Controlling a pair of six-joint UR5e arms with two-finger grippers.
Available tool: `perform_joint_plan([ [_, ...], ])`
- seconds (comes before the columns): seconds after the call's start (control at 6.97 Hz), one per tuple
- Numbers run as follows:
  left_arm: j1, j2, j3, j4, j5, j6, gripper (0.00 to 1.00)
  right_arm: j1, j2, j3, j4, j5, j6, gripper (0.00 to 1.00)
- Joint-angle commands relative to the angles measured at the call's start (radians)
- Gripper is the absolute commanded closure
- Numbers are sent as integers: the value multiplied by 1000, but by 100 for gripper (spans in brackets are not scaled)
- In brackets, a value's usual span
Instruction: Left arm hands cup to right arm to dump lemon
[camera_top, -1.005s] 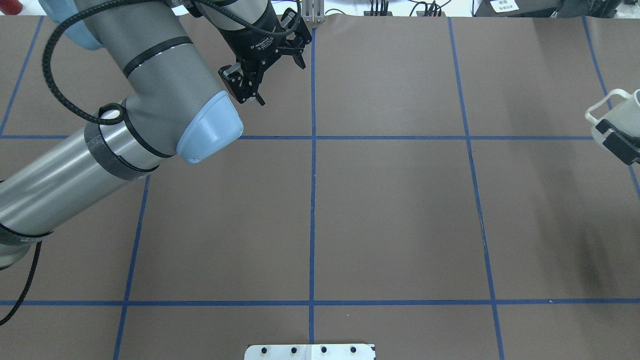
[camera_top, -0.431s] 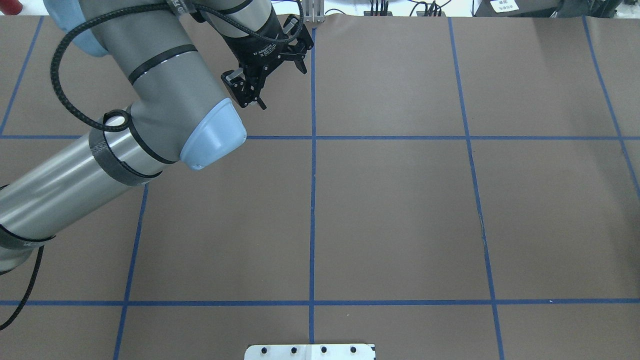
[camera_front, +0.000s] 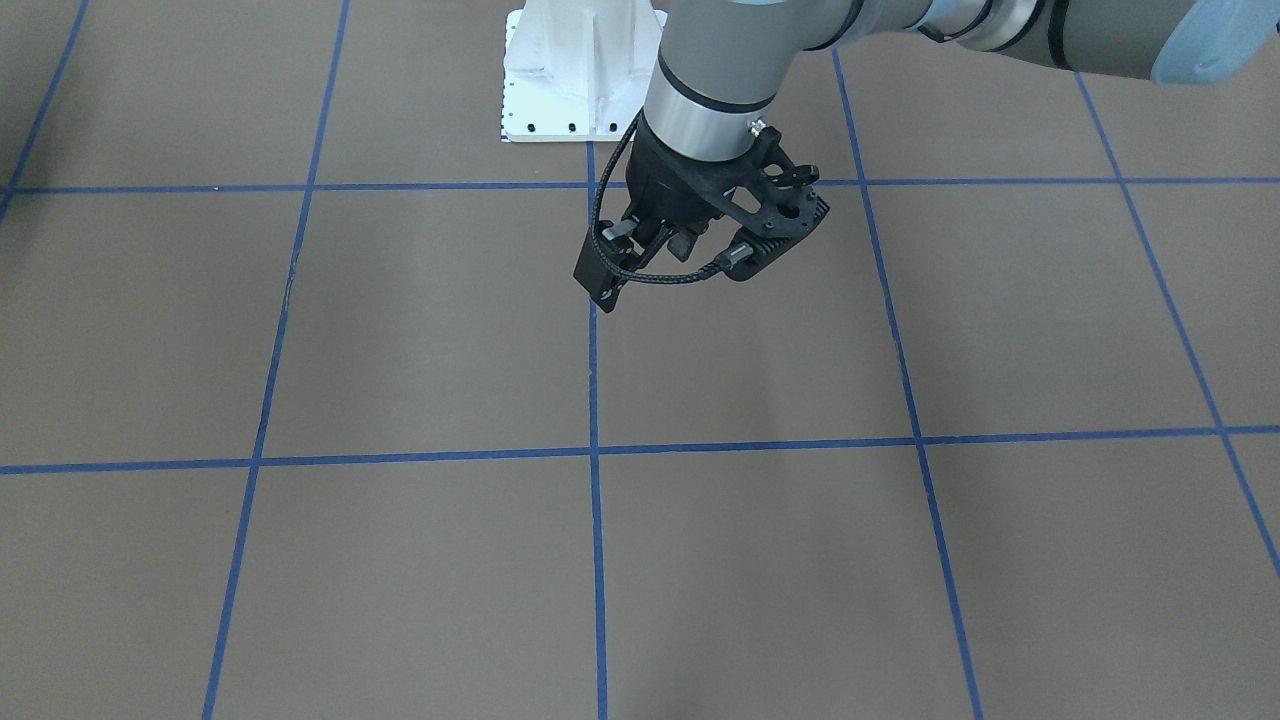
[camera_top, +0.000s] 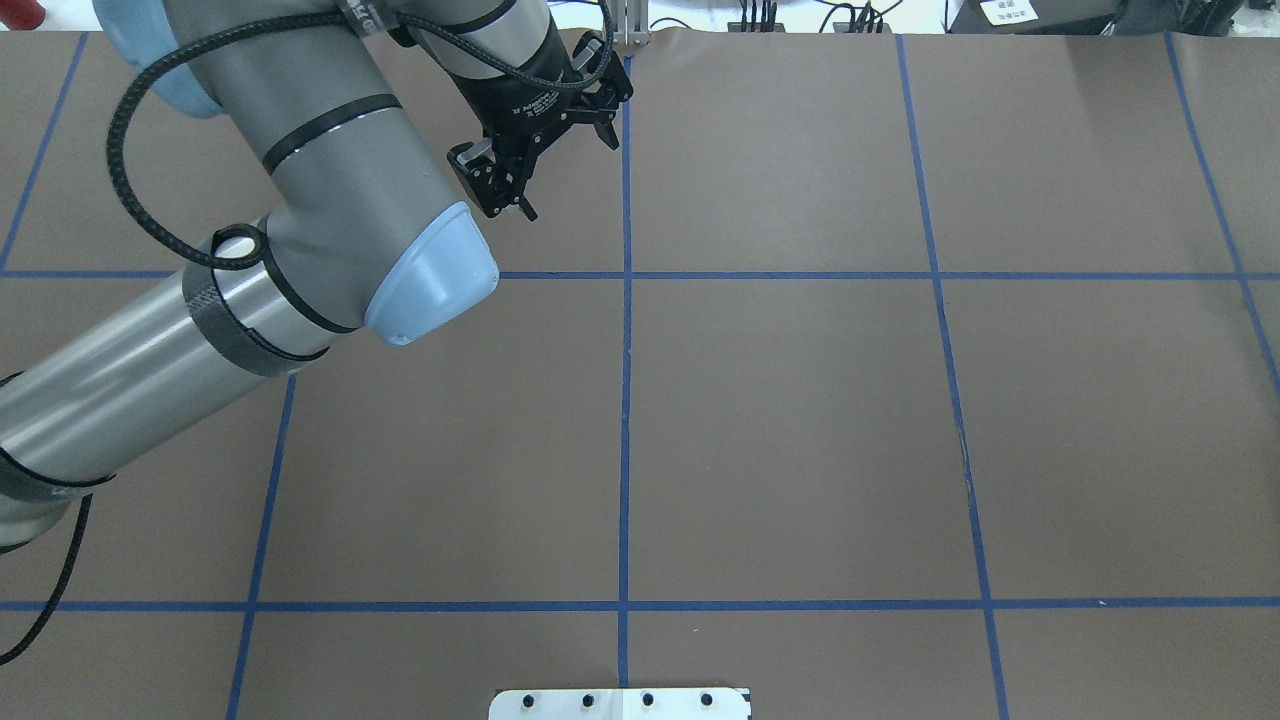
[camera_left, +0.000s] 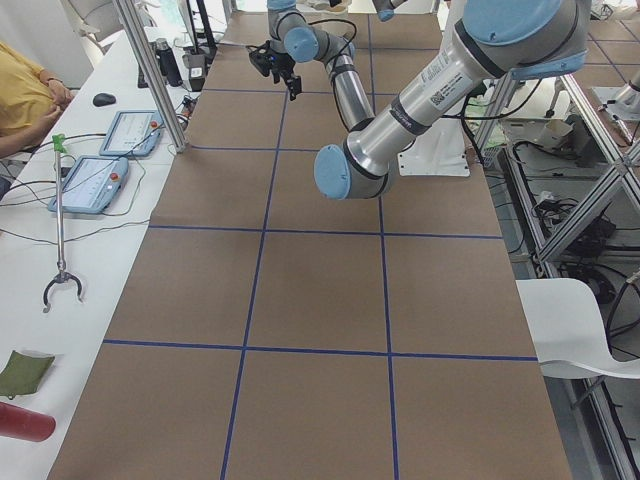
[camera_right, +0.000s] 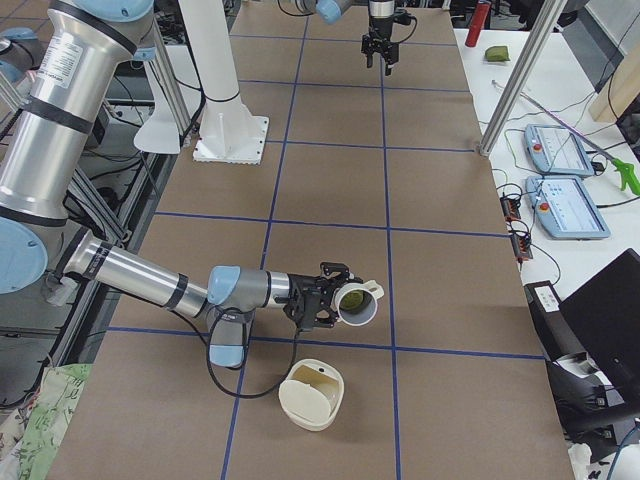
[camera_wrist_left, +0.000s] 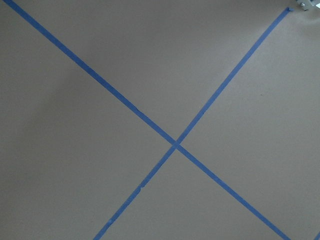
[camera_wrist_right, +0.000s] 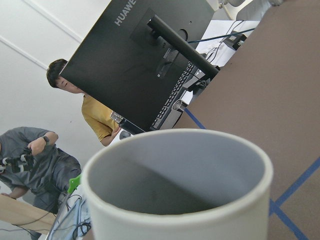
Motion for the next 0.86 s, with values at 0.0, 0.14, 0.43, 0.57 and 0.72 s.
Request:
perform_joint_plan([
  [0.0,1,-6,0,-1,6,0,0,7,3,-123,155,-3,216,100],
  [0.14,2,-12,-2,0,8,-2,0,9,3,-125,160,-3,340,100],
  [0.43,2,-12,-3,0,29,0,0,32,3,-138,162,0,541,100],
  [0.57,2,-13,-3,0,45,2,0,48,3,-146,162,3,633,100],
  [0.72,2,-18,-5,2,77,15,0,59,2,-167,183,6,703,100],
])
